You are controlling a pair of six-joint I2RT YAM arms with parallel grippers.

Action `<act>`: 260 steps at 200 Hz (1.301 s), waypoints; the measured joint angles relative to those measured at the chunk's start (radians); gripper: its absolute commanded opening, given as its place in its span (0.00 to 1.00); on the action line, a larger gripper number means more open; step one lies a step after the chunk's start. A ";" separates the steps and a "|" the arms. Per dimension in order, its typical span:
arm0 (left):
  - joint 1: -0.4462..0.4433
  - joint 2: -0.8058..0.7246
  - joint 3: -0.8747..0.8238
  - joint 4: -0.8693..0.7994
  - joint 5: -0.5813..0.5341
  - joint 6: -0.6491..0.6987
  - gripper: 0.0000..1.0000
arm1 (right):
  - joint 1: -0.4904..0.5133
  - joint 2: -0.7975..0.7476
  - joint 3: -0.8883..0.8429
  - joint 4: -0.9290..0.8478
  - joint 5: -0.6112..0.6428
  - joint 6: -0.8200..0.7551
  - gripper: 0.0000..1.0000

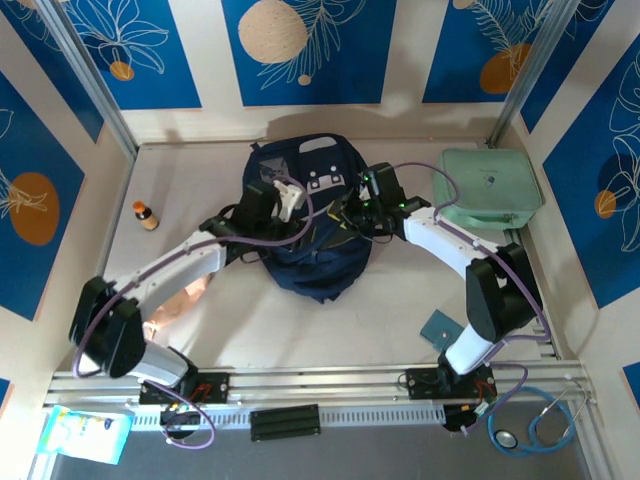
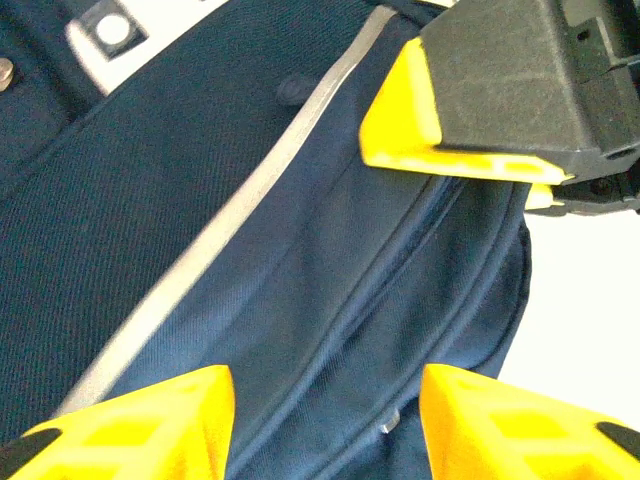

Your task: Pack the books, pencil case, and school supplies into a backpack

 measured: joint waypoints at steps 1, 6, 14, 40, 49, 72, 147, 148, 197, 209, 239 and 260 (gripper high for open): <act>-0.001 -0.003 -0.003 0.000 -0.001 -0.003 0.56 | 0.000 0.000 0.000 0.000 0.000 0.000 0.17; -0.008 -0.032 -0.026 -0.009 -0.020 -0.030 0.57 | 0.002 0.000 0.000 0.000 0.000 -0.002 0.17; -0.022 -0.068 -0.054 -0.025 -0.045 -0.070 0.59 | 0.003 0.000 0.000 0.000 0.001 -0.003 0.17; -0.100 -0.138 -0.126 -0.053 -0.130 -0.189 0.59 | 0.010 0.000 0.013 -0.004 0.004 -0.006 0.16; -0.129 -0.145 -0.148 -0.051 -0.160 -0.226 0.59 | 0.012 0.000 0.021 -0.007 0.004 -0.006 0.16; -0.190 -0.129 -0.184 -0.049 -0.225 -0.300 0.58 | 0.015 0.000 0.033 -0.011 0.004 -0.009 0.15; -0.259 0.112 -0.073 0.003 -0.365 -0.421 0.47 | 0.016 0.000 0.034 -0.018 0.008 -0.008 0.16; -0.260 0.113 -0.073 0.004 -0.365 -0.422 0.47 | 0.016 0.000 0.034 -0.018 0.008 -0.008 0.16; -0.272 0.192 -0.009 -0.037 -0.409 -0.505 0.40 | 0.016 0.000 0.034 -0.017 0.008 -0.010 0.16; -0.275 0.208 0.013 -0.061 -0.427 -0.526 0.40 | 0.018 0.000 0.034 -0.016 0.008 -0.013 0.16; -0.290 0.235 0.070 -0.141 -0.501 -0.563 0.41 | 0.026 0.000 0.034 -0.002 0.008 -0.021 0.16; -0.294 0.255 0.097 -0.183 -0.539 -0.570 0.41 | 0.034 0.000 0.034 0.009 0.008 -0.029 0.16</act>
